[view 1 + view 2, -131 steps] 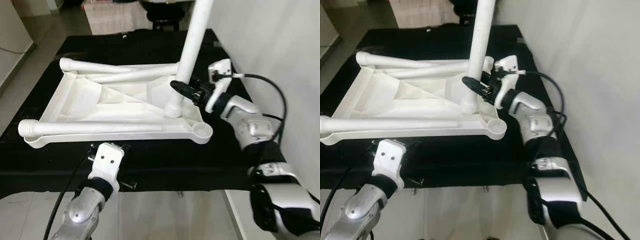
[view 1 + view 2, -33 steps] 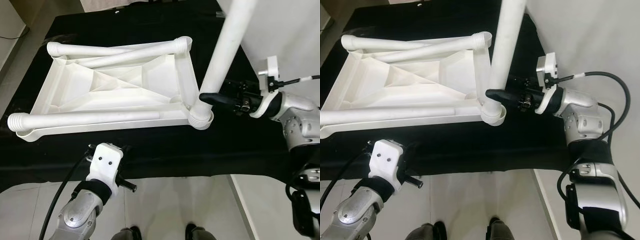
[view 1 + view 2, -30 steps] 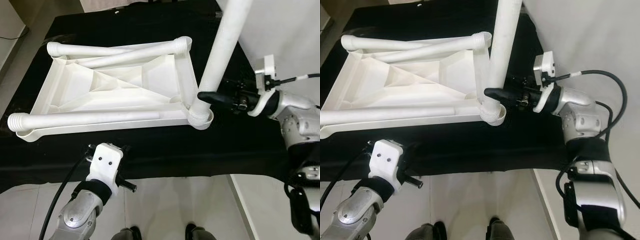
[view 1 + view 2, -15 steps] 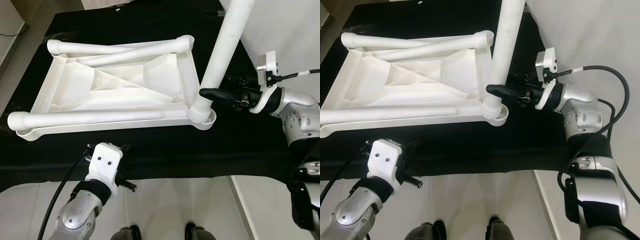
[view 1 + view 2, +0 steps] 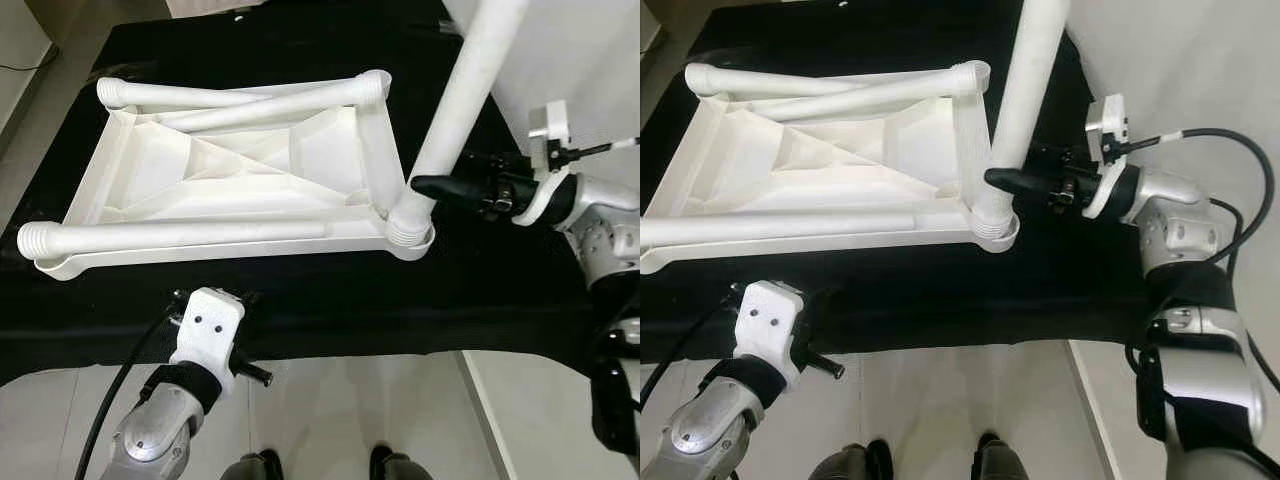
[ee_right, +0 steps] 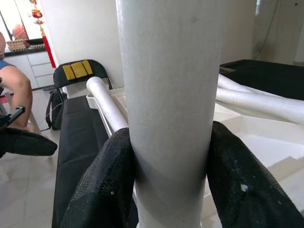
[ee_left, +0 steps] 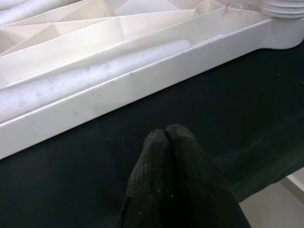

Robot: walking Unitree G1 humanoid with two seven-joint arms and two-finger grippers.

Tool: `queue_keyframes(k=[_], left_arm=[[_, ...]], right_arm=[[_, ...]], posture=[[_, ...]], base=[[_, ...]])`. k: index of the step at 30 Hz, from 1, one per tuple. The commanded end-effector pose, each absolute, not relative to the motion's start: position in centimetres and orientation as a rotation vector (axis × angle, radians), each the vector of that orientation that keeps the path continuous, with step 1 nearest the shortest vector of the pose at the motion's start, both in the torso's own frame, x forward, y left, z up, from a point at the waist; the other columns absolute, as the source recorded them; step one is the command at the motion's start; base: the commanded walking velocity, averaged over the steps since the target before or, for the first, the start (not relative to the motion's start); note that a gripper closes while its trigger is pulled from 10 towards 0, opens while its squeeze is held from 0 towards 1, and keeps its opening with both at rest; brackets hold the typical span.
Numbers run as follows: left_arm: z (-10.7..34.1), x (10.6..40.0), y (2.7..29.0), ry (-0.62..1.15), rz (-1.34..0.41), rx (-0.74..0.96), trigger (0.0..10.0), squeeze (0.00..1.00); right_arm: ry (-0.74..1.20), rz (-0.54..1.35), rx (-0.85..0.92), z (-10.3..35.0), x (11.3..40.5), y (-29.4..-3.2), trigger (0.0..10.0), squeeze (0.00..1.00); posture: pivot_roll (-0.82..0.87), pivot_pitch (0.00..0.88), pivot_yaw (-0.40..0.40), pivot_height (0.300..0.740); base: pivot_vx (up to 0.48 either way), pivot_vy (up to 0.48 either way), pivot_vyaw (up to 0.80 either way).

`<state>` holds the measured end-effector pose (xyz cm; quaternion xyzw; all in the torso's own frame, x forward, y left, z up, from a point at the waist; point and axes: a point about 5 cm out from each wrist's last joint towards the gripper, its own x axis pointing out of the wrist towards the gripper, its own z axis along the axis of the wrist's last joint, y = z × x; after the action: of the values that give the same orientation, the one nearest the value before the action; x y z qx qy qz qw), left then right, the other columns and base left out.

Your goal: Building children table

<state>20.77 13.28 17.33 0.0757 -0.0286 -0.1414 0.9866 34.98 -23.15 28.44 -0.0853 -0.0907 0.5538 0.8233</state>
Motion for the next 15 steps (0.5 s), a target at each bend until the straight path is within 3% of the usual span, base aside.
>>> queue_keyframes(k=[1, 15], left_arm=[[17.1, 20.3, 13.2, -0.037, -0.295, 0.152, 10.0, 0.0], [17.7, 18.0, 13.2, -0.005, -0.31, 0.12, 10.0, 0.0]], right_arm=[[-0.106, 1.189, -0.16, 26.7, 34.9, -23.5, 10.0, 0.0], [-0.151, 1.32, -0.169, 28.8, 34.9, -22.7, 10.0, 0.0]], posture=[[0.01, 0.297, 0.058, 0.74], [0.05, 0.397, 0.081, 0.74]], base=[[0.0, 0.0, 0.0], [0.0, 0.0, 0.0]])
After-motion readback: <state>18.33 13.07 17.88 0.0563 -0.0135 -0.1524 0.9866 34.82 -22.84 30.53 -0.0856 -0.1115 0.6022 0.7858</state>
